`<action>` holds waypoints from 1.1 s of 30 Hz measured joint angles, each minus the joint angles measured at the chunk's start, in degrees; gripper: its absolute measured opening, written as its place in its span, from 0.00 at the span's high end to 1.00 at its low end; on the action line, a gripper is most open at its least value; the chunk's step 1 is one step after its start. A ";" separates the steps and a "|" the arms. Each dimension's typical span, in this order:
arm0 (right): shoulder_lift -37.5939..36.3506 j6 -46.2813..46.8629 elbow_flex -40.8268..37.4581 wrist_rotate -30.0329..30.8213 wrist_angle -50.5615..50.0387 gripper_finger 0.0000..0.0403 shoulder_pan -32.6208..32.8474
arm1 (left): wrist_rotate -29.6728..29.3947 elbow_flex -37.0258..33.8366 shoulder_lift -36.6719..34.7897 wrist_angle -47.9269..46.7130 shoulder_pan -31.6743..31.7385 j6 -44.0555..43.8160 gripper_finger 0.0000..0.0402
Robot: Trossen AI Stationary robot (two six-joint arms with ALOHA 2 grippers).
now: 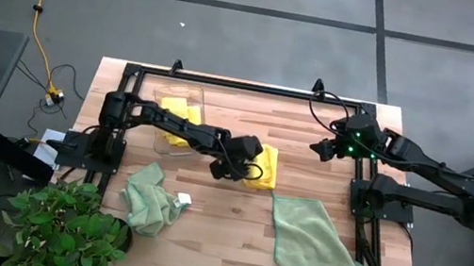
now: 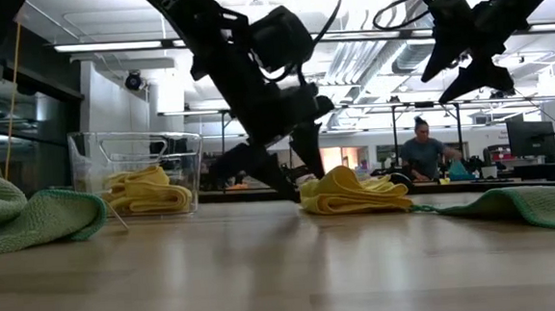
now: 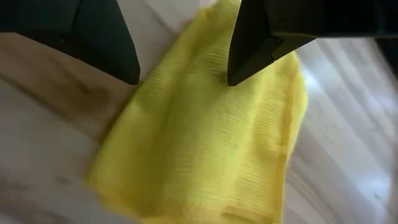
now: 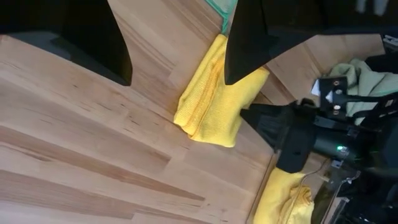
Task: Fold microfiber towels
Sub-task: Put the folded yellow towel into the transparent bin
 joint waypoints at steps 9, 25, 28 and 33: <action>0.37 -0.07 0.00 0.05 0.01 0.39 0.00 | 0.19 0.22 2.99 2.21 1.03 5.48 0.42; 0.76 -0.15 0.00 0.09 0.09 0.39 0.02 | 1.95 -0.05 4.36 6.82 0.09 -2.46 0.89; 0.76 -0.49 0.00 0.42 0.09 0.39 0.00 | 0.91 2.42 4.56 4.88 -0.39 -9.31 0.96; 0.76 -0.76 0.00 1.14 0.13 0.39 0.00 | 2.33 9.00 2.29 -2.14 0.46 -19.27 0.99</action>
